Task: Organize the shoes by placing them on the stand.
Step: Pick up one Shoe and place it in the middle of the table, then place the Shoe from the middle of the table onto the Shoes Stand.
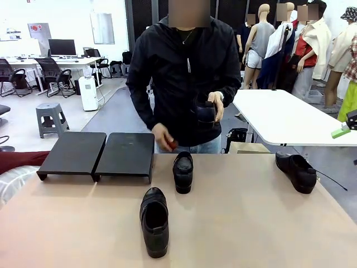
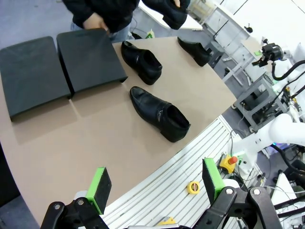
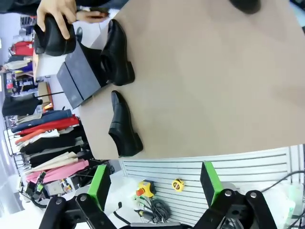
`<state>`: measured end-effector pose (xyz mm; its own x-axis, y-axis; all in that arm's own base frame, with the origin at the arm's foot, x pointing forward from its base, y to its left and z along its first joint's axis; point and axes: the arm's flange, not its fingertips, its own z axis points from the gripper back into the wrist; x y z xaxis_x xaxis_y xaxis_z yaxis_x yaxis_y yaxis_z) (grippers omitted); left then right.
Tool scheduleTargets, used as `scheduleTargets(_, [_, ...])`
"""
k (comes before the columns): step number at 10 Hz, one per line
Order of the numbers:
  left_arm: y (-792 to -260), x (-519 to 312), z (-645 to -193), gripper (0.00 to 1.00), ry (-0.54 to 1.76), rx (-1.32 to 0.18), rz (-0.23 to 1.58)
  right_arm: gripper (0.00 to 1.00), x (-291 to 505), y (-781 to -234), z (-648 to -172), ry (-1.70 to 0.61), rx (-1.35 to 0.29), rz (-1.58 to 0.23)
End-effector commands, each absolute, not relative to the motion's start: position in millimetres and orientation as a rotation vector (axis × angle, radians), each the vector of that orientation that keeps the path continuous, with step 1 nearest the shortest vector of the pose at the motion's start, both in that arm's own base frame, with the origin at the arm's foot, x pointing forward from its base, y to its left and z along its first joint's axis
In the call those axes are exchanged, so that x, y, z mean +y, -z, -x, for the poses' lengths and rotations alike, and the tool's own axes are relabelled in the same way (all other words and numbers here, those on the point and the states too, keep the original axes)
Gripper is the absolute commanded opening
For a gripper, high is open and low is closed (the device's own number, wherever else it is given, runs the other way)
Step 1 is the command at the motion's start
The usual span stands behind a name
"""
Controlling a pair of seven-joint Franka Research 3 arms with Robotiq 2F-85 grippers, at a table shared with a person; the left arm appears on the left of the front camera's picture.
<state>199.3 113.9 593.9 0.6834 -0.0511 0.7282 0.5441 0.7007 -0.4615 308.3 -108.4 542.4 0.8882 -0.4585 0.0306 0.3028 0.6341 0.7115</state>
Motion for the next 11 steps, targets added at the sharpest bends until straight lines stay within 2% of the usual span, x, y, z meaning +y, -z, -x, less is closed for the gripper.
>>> scheduleTargets(1, [-593,114,-199,1.00,0.386,-0.764,0.741,1.00,-115,-543,-308,0.418,-0.217,-0.759])
scheduleTargets(7, [-594,114,-199,1.00,0.369,-0.753,0.727,1.00,-115,-543,-308,0.418,-0.217,-0.759])
scheduleTargets(9, [-630,15,-218,1.00,0.476,-0.568,0.603,1.00,-115,-543,-308,0.418,-0.217,-0.759])
scheduleTargets(10, [-626,-61,-233,1.00,0.407,-0.408,0.524,1.00,-115,-543,-308,0.418,-0.217,-0.759])
scheduleTargets(11, [-608,-123,-243,1.00,0.516,-0.289,0.476,1.00,-115,-543,-308,0.418,-0.217,-0.759])
